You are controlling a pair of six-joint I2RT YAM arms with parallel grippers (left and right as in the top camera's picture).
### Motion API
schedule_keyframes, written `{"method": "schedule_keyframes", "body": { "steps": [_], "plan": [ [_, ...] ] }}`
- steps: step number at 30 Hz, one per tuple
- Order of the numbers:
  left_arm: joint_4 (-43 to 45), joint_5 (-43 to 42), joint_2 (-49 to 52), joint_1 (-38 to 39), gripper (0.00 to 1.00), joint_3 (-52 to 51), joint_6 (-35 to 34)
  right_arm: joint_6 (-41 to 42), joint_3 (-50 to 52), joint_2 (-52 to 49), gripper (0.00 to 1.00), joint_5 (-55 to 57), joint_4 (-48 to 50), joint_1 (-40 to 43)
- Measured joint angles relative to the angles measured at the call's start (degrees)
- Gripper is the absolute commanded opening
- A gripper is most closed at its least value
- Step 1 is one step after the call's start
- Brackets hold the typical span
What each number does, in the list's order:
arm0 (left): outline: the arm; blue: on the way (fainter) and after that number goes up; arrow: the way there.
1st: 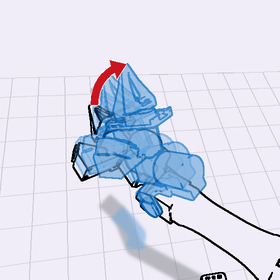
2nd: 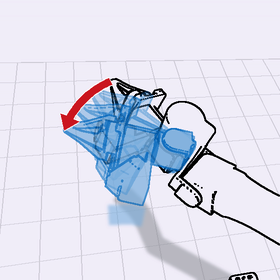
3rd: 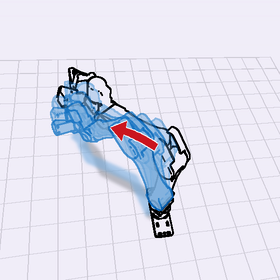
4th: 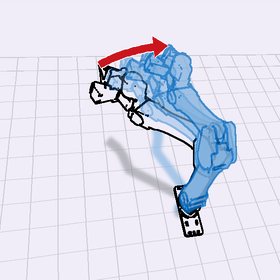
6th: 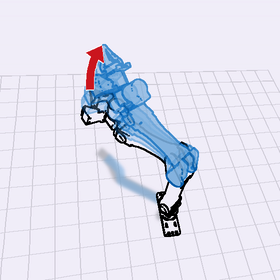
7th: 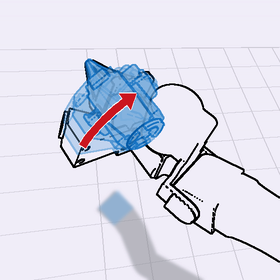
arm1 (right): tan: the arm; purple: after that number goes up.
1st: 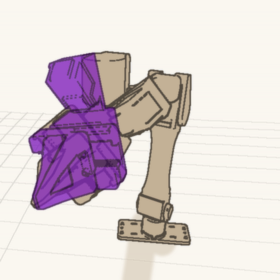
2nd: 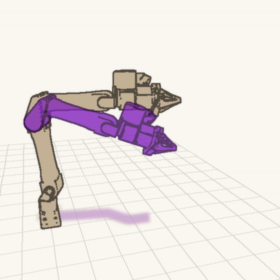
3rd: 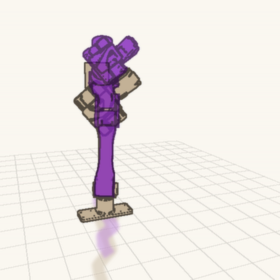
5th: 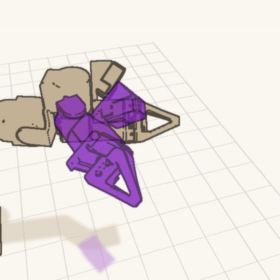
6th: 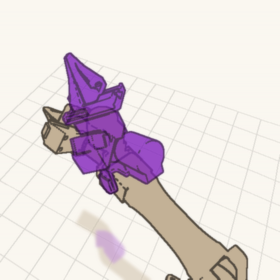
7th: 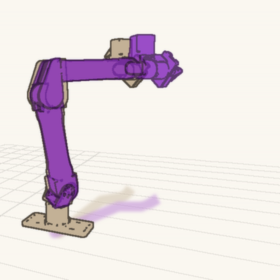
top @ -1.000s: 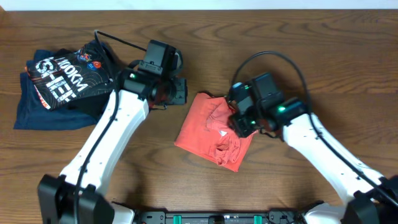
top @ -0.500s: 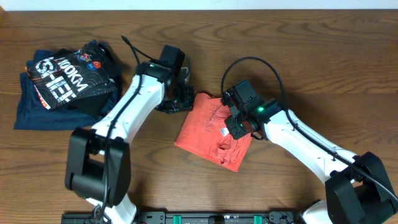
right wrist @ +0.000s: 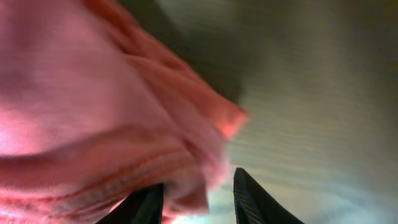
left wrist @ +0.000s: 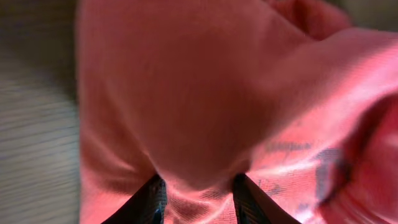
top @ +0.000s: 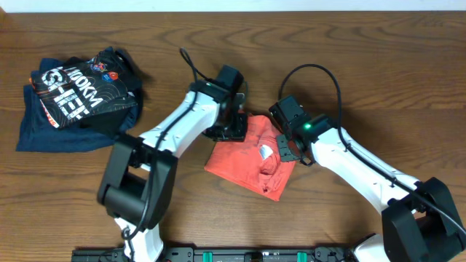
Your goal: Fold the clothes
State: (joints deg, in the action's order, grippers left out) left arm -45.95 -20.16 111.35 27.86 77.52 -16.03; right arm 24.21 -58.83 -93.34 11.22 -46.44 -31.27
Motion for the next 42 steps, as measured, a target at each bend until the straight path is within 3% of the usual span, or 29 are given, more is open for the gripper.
{"method": "schedule_keyframes", "body": {
  "steps": [11, 13, 15, 17, 22, 29, 30, 35, 37, 42],
  "plan": [
    [0.0, 0.9, 2.1, 0.9, 0.37, 0.0, 0.0, 6.0, 0.0, 0.6, 0.37, 1.7, -1.8, 6.5],
    [0.1, 0.9, 2.1, 0.9, 0.37, 0.0, 0.0, 3.8, -0.1, 2.4, 0.38, -0.7, 0.9, 6.6],
    [0.1, 0.9, 2.1, 0.9, 0.37, 0.0, 0.0, 0.6, -0.2, 5.3, 0.50, -4.1, 3.8, 6.6],
    [0.1, 0.9, 2.1, 0.9, 0.37, 0.0, 0.0, -3.1, -0.5, 8.4, 0.55, -8.0, 6.4, 6.5],
    [0.1, 0.9, 2.1, 0.9, 0.37, 0.0, 0.0, -11.0, -2.0, 12.8, 0.54, -15.8, 5.0, 5.9],
    [0.1, 0.9, 2.1, 0.9, 0.37, 0.0, 0.0, -15.6, -1.8, 7.3, 0.52, -19.2, 2.6, 2.4],
    [0.1, 0.9, 2.1, 0.9, 0.37, 0.0, 0.0, -15.8, -1.7, 6.2, 0.51, -19.4, 2.8, 1.9],
    [0.1, 0.9, 2.1, 0.9, 0.37, 0.0, 0.0, -16.9, -1.6, 1.3, 0.13, -17.7, 4.2, 0.7],
    [0.1, 0.9, 2.1, 0.9, 0.37, 0.0, 0.0, -15.3, -1.5, 0.0, 0.04, -14.3, 3.8, 0.6],
    [0.1, 0.9, 2.1, 0.9, 0.38, 0.0, 0.0, -7.3, -1.4, -0.3, 0.02, -2.1, 0.0, 0.7]
  ]
}}
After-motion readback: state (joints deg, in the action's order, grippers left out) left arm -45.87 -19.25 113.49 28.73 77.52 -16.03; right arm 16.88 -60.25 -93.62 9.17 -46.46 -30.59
